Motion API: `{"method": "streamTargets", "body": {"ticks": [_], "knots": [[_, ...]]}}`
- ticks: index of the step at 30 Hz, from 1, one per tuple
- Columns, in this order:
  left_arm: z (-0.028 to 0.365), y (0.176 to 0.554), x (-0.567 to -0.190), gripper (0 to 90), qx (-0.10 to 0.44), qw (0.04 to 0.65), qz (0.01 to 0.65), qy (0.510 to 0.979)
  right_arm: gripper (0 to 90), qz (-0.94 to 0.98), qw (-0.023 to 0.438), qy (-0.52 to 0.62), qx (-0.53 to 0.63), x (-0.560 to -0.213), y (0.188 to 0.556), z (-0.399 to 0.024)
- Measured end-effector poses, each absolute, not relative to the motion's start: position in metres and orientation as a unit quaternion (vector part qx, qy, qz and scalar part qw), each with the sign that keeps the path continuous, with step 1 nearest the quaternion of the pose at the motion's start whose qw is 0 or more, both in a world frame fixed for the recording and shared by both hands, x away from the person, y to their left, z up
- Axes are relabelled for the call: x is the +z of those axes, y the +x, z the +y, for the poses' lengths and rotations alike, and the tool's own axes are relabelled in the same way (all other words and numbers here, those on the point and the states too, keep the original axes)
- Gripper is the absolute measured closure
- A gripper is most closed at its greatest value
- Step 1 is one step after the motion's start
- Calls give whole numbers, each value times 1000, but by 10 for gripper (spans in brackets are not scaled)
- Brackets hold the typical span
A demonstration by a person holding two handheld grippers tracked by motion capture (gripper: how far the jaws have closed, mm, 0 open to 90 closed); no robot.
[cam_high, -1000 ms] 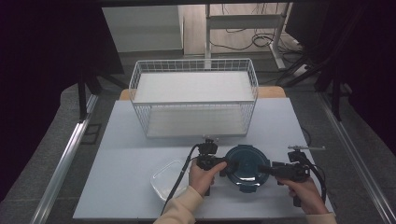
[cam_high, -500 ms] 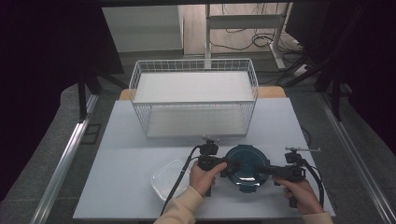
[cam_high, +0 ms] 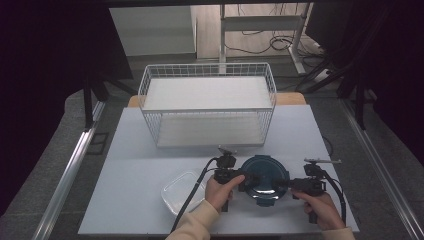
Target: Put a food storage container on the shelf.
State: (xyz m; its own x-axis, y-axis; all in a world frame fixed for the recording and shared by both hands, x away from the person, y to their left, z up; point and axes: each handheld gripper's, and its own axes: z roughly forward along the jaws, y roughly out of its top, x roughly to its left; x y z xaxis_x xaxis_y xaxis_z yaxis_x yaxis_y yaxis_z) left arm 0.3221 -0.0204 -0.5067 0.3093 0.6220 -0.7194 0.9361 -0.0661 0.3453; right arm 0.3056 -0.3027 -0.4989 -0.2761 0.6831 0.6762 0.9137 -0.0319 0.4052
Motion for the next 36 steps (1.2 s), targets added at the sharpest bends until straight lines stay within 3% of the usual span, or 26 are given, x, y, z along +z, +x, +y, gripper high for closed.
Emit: {"method": "streamTargets", "body": {"ticks": [12, 21, 36], "knots": [[-13, 316, -501, 248, -192, 405, 574, 685, 353, -655, 136, -599, -441, -496, 304, -311], [-12, 311, -495, 302, -179, 422, 575, 678, 379, -651, 119, -598, -452, -489, 300, -313], [-8, 304, -479, 309, -179, 431, 564, 681, 392, -657, 104, -586, -463, -471, 295, -311]]}}
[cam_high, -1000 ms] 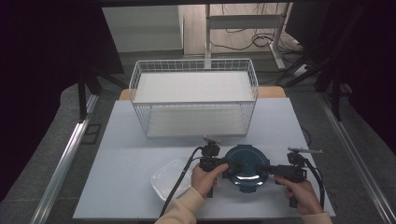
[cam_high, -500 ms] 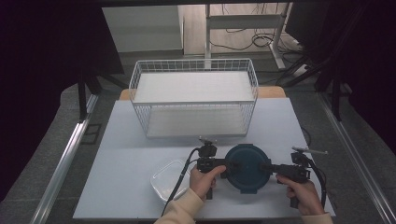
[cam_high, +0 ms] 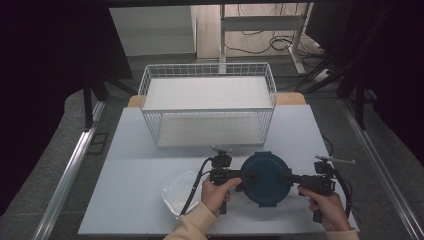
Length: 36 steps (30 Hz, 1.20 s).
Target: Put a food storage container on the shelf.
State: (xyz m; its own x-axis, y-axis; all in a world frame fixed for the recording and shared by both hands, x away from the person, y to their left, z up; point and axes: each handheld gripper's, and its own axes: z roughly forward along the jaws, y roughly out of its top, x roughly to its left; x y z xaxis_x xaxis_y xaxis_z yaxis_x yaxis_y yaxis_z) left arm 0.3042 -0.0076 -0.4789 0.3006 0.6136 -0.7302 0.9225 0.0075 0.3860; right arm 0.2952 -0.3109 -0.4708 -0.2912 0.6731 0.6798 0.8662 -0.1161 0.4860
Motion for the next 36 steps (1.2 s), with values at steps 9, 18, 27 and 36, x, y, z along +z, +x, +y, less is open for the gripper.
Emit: {"method": "streamTargets", "body": {"ticks": [9, 18, 27, 36], "knots": [[2, 299, -447, 313, -158, 438, 560, 685, 397, -658, 97, -568, -485, -446, 292, -303], [20, 295, -415, 315, -143, 451, 559, 680, 397, -665, 87, -550, -498, -413, 295, -287], [44, 298, -397, 314, -136, 459, 568, 669, 397, -675, 86, -536, -500, -392, 305, -263], [61, 302, -390, 314, -139, 458, 570, 668, 398, -684, 87, -525, -498, -383, 313, -245]]}}
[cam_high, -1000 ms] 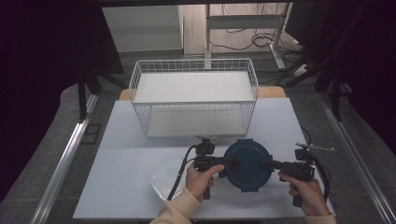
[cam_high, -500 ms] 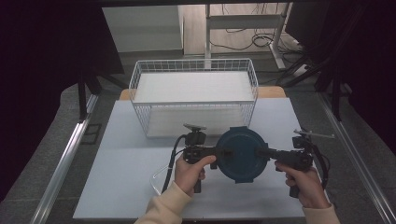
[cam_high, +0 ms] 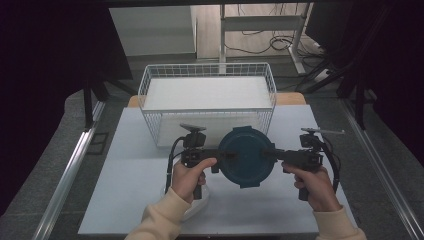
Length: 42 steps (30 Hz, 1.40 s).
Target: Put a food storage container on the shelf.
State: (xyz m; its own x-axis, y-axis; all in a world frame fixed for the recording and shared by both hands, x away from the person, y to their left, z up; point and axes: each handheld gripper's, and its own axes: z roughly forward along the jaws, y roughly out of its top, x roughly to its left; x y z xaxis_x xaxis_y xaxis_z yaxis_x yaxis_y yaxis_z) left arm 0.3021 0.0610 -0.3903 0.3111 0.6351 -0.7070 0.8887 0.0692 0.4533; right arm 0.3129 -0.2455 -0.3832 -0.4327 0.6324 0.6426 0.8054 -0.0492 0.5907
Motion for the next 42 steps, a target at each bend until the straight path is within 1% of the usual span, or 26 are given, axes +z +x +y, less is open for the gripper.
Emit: {"method": "streamTargets", "body": {"ticks": [8, 22, 34, 42], "knots": [[78, 308, -379, 315, -127, 460, 575, 665, 398, -689, 92, -517, -500, -375, 325, -229], [113, 319, -359, 315, -119, 464, 579, 659, 398, -700, 87, -499, -504, -353, 344, -193], [128, 322, -348, 314, -113, 468, 579, 658, 398, -707, 86, -488, -506, -340, 352, -176], [137, 333, -334, 313, -107, 464, 578, 663, 400, -703, 91, -486, -510, -332, 361, -167]]}}
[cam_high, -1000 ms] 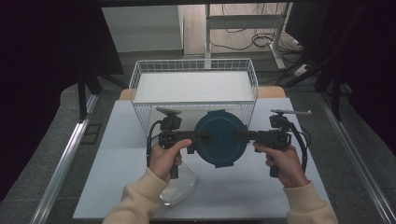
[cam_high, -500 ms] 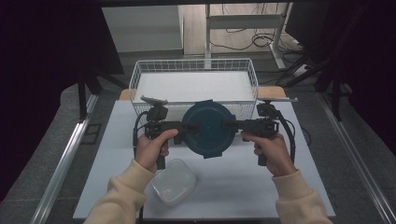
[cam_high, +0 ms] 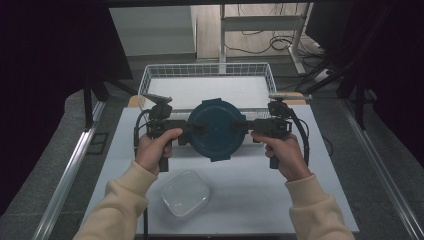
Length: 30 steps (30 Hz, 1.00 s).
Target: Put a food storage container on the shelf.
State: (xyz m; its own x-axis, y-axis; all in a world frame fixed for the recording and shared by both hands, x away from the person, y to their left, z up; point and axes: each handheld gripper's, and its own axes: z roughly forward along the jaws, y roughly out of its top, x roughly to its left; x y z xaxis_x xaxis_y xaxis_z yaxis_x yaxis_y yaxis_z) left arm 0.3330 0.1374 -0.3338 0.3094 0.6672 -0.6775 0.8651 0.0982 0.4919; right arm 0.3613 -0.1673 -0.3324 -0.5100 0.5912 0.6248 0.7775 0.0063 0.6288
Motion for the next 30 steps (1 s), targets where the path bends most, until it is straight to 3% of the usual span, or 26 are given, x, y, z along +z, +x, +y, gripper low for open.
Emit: {"method": "streamTargets", "body": {"ticks": [30], "knots": [[157, 389, -295, 312, -101, 475, 568, 665, 401, -708, 73, -475, -517, -289, 417, -148]]}}
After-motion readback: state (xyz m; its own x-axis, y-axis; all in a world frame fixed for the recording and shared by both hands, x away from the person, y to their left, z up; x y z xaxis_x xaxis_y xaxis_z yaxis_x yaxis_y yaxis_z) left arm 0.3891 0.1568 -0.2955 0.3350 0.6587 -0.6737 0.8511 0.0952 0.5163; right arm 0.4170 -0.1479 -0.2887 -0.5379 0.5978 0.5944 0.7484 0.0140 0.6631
